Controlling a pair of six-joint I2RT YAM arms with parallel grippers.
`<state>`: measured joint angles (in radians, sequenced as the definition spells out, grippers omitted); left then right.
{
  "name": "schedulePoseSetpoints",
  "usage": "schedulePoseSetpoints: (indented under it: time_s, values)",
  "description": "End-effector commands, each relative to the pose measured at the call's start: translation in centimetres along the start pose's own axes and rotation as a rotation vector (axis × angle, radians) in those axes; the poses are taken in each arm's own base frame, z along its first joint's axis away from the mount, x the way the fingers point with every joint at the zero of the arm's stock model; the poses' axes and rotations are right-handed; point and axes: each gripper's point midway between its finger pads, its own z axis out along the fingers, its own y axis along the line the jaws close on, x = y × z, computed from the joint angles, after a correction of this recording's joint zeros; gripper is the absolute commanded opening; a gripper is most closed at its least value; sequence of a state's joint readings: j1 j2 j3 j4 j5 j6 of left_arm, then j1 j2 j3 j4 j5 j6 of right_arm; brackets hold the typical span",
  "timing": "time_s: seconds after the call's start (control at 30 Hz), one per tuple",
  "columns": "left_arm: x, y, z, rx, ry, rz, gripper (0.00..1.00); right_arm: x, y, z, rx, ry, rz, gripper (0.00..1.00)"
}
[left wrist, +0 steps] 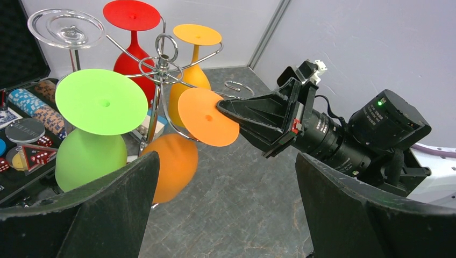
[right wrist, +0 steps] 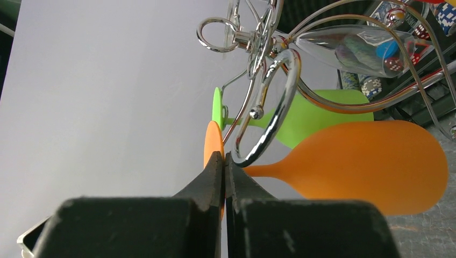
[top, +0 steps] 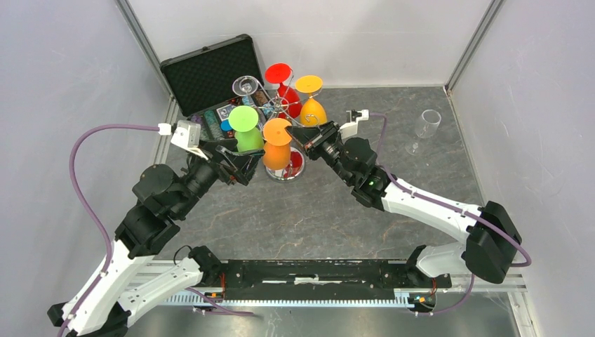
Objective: Take the wine glass off the wine glass rack
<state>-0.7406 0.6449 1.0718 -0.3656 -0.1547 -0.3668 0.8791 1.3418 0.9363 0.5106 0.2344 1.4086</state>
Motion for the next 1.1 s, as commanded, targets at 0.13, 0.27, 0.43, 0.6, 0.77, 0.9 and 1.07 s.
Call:
schedulePoseSetpoints:
  time_s: [0.13, 0.27, 0.43, 0.6, 0.77, 0.9, 1.07]
  values:
    - [-0.5, 0.3, -0.3, -0.005, -0.027, 0.018, 1.00, -1.2, 5.6, 0.5, -0.133, -0.038, 0.029, 0.00]
    - [-0.6, 0.3, -0.5, -0.005, -0.033, 0.017, 1.00, -0.7, 6.4, 0.6, -0.161, -0.006, 0.045, 0.00]
    - [-0.7, 0.2, -0.5, -0.003, -0.034, 0.014, 1.00, 0.4, 6.0, 1.3, -0.150, 0.039, 0.061, 0.00]
    - [-0.8, 0.3, -0.6, -0.005, -0.038, 0.013, 1.00, 2.1, 6.0, 1.3, -0.149, 0.106, 0.073, 0.00]
    - [-0.9, 0.3, -0.7, -0.009, -0.043, 0.013, 1.00, 3.1, 6.9, 0.6, -0.169, 0.128, 0.067, 0.00]
    - [-0.9, 0.5, -0.7, -0.019, -0.048, 0.009, 1.00, 3.7, 7.5, 0.5, -0.183, 0.142, 0.061, 0.00]
    - [-0.8, 0.9, -0.6, -0.037, -0.061, -0.007, 1.00, 3.0, 7.8, 1.6, -0.189, 0.083, 0.020, 0.00]
